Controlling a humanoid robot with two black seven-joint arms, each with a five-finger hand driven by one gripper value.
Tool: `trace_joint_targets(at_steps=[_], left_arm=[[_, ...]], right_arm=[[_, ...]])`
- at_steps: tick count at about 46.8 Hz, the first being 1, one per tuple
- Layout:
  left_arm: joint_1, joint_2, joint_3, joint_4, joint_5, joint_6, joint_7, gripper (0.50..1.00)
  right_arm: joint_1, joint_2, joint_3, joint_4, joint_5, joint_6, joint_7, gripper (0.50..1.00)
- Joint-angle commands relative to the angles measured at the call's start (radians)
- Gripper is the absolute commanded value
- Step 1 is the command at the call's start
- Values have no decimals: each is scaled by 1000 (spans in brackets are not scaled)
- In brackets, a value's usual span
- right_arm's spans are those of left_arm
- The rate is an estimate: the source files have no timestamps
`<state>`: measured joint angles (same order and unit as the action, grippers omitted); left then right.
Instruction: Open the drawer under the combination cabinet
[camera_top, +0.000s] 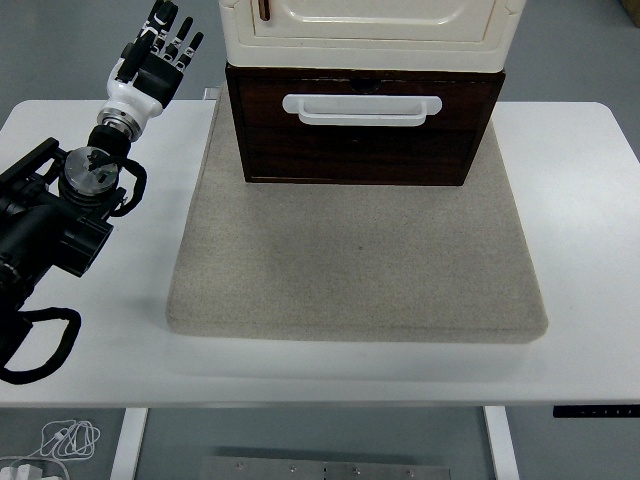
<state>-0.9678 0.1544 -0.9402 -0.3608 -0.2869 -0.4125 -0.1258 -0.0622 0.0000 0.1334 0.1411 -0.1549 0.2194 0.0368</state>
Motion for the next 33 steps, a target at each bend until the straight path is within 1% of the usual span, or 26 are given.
trace_joint_targets(at_steps=[1, 12, 18, 24, 27, 33], left_arm=[[1, -1, 0, -1, 0, 0, 0, 1000], [-3, 10, -6, 0, -1, -15, 0, 1000], [-19, 16, -8, 16, 5, 0, 0, 1000], [-38, 19, 9, 0, 26, -14, 0, 1000], [-69, 46, 8, -21, 52, -15, 0, 1000], [-133, 122, 8, -44, 139, 1, 0, 1000]], right_arm=[[1, 0, 0, 0, 0, 0, 0, 926], [1, 0, 0, 0, 0, 0, 0, 926], [-1, 0, 0, 0, 0, 0, 0, 926], [-1, 0, 0, 0, 0, 0, 0, 926], [1, 0, 0, 0, 0, 0, 0, 926], [-1, 0, 0, 0, 0, 0, 0, 926]])
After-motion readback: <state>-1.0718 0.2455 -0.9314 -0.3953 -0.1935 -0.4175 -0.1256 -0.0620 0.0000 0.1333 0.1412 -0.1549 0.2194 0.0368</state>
